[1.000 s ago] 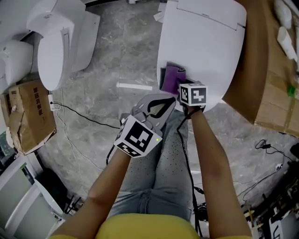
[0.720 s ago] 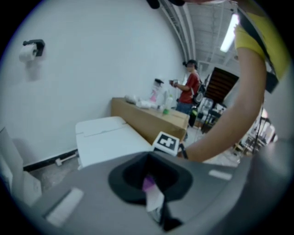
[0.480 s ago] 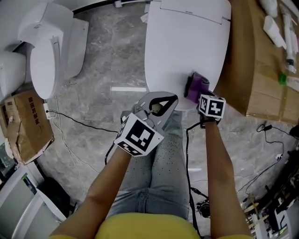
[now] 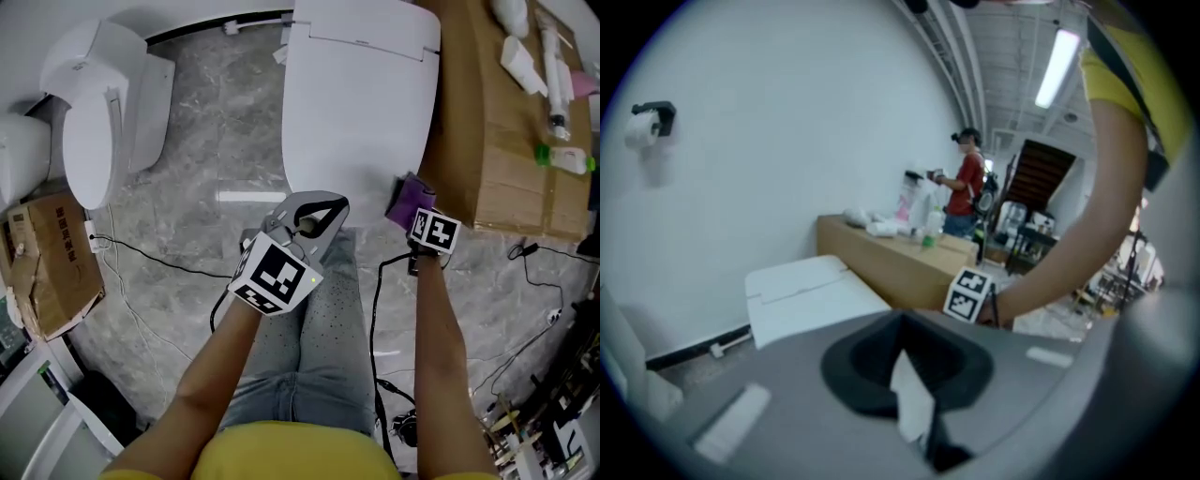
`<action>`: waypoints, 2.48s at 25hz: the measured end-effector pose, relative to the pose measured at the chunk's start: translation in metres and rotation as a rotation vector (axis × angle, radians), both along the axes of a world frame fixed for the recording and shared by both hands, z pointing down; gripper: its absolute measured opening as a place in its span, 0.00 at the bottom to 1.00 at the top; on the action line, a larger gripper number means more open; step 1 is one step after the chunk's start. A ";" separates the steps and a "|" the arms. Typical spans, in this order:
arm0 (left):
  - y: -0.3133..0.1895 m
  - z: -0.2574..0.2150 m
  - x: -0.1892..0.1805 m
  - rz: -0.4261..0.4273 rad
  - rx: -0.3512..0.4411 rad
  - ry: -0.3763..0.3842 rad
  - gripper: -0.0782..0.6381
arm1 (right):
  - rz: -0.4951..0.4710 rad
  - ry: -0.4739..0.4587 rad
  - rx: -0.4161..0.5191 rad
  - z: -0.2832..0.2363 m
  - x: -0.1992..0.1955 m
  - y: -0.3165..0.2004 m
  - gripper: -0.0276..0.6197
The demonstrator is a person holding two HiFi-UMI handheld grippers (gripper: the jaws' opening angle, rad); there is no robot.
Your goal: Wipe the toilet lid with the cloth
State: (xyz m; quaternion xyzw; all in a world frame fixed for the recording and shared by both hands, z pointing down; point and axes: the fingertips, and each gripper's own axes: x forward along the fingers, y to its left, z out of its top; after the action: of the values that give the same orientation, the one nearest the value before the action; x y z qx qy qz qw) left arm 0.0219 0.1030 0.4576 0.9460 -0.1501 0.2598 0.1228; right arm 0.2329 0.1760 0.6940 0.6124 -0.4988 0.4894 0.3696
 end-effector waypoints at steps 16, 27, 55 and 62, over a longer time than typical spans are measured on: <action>-0.018 -0.100 0.000 -0.058 0.082 0.057 0.10 | 0.000 -0.018 0.267 -0.169 -0.035 -0.035 0.10; -0.018 -0.154 0.010 -0.099 0.117 0.105 0.10 | -0.097 -0.026 0.468 -0.268 -0.084 -0.065 0.10; -0.019 -0.319 -0.018 -0.320 0.409 0.302 0.10 | -0.263 0.127 1.122 -0.540 -0.151 -0.070 0.10; 0.002 -0.322 -0.041 -0.319 0.404 0.331 0.10 | -0.279 0.148 1.129 -0.546 -0.179 -0.056 0.10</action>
State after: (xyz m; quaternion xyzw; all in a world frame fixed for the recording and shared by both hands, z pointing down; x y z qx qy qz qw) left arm -0.0193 0.1052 0.1352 0.9452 -0.3234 0.0443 -0.0059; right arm 0.0535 0.1200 0.1479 0.6755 -0.7311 0.0504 0.0812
